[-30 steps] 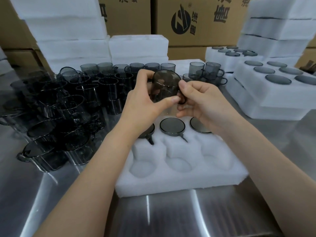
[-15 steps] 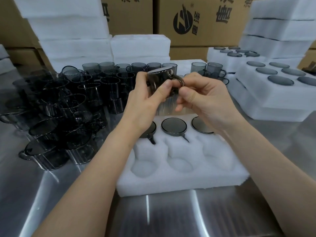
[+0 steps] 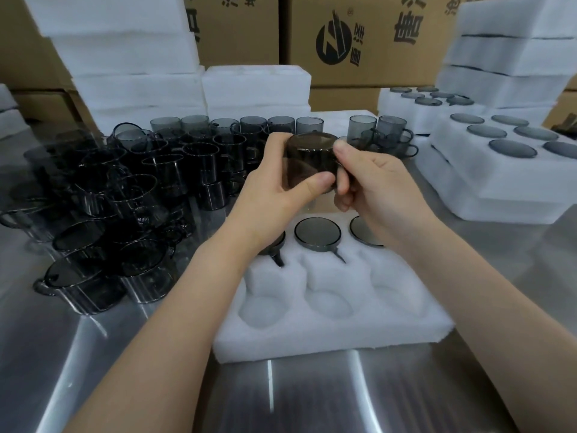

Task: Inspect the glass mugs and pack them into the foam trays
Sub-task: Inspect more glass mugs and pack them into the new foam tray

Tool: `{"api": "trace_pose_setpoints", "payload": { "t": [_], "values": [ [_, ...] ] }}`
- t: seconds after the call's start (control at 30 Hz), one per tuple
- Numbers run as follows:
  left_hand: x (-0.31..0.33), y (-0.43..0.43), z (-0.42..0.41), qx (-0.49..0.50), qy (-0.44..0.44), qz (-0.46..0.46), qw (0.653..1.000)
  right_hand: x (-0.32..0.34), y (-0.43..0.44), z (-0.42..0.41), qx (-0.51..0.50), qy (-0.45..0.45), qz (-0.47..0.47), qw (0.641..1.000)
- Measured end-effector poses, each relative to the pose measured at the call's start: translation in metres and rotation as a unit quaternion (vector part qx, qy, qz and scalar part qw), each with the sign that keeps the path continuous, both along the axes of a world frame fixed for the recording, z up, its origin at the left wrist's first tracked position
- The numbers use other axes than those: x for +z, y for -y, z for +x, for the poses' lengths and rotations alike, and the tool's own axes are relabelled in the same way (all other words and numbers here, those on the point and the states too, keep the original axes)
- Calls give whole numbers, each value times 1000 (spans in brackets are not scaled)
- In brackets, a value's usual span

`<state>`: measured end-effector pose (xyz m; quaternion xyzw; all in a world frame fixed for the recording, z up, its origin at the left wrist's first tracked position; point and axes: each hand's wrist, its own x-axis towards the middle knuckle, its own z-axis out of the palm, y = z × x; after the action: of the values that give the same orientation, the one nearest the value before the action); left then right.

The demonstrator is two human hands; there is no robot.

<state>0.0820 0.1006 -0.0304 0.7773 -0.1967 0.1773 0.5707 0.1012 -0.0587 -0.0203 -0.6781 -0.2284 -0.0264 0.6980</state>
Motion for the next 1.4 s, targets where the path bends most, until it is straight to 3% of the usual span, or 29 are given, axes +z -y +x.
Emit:
{"api": "trace_pose_setpoints", "payload": {
  "t": [0.1,0.17,0.27,0.47,0.57,0.73,0.87,0.97,1.13,1.27,1.4],
  "values": [
    [0,0,-1,4,13,16,1000,-1,1,1,-1,-46,-3,999],
    [1,0,-2,-5,10,-6,1000,0,2,2,0,-70,67,995],
    [3,0,-2,-31,3,-38,999,1,4,3,-8,-39,101,994],
    [6,3,-5,-77,-48,-24,996,-3,0,0,142,-44,93,984],
    [7,3,-5,-41,-21,-23,999,-4,0,-3,85,-9,74,994],
    [8,0,-8,-25,73,25,997,-7,-3,-5,-38,139,-49,988],
    [8,3,-11,-48,39,44,997,-7,-2,-2,-102,172,-87,976],
    [6,6,-12,-11,54,92,994,-8,-1,0,-142,194,-104,965],
    [4,5,-10,26,76,95,992,-8,-1,0,-121,120,-36,985],
    [3,3,-10,-2,76,69,995,-2,1,-4,-83,31,74,993],
    [3,5,-11,-39,89,34,995,-1,1,0,-20,-71,125,989]
  ]
}}
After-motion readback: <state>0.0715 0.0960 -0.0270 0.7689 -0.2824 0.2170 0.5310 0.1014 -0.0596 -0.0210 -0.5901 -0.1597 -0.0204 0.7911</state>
